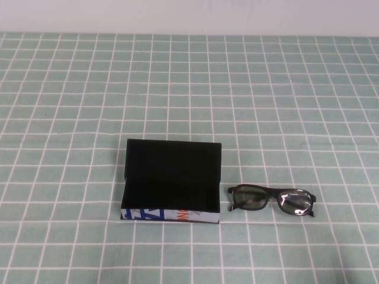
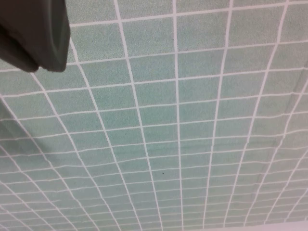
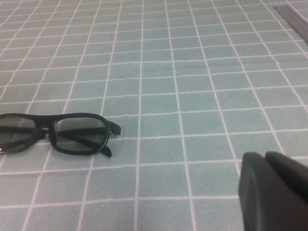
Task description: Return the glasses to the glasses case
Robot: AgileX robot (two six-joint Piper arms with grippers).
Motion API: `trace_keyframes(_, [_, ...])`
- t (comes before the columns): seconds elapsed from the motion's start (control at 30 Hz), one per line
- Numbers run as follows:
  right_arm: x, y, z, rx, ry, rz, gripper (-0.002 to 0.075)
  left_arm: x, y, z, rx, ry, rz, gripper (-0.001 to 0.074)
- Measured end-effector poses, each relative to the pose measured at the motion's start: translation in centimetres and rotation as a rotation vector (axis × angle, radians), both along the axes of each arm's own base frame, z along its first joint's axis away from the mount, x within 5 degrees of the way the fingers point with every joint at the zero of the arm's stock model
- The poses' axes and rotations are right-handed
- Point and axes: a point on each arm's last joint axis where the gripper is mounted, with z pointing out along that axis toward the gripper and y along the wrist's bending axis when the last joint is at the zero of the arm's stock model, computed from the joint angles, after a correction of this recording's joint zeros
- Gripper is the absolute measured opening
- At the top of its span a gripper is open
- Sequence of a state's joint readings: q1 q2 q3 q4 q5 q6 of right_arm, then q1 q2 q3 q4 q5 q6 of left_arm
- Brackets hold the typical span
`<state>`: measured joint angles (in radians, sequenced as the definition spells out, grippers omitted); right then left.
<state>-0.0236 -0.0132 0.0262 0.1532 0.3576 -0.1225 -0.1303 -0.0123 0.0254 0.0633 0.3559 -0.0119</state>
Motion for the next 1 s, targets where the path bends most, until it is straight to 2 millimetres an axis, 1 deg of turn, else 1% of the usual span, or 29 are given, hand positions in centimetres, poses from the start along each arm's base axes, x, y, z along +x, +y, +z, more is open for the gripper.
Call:
trace_keyframes(0.33, [0.0,0.0,0.0,0.0,0.0,0.0,-0.0013,0.01,0.04,0.0,0.014,-0.002,0.001,-0.0002])
trace_keyframes(0.5, [0.0,0.0,0.0,0.0,0.0,0.0,-0.0013,0.05,0.49,0.04,0.154,-0.016,0.012,-0.0002])
trace_keyframes(0.6, [0.0,0.0,0.0,0.0,0.0,0.0,-0.0013,0.06,0.61,0.04,0.191,-0.019,0.015,-0.0002])
trace_keyframes(0.8, [0.0,0.0,0.0,0.0,0.0,0.0,-0.0013,0.07,0.62,0.1,0.189,-0.025,0.018,-0.0002])
trace_keyframes(1.0, [0.0,0.01,0.0,0.002,0.0,0.0,-0.0013,0.18,0.49,0.54,0.14,-0.073,0.019,-0.0002])
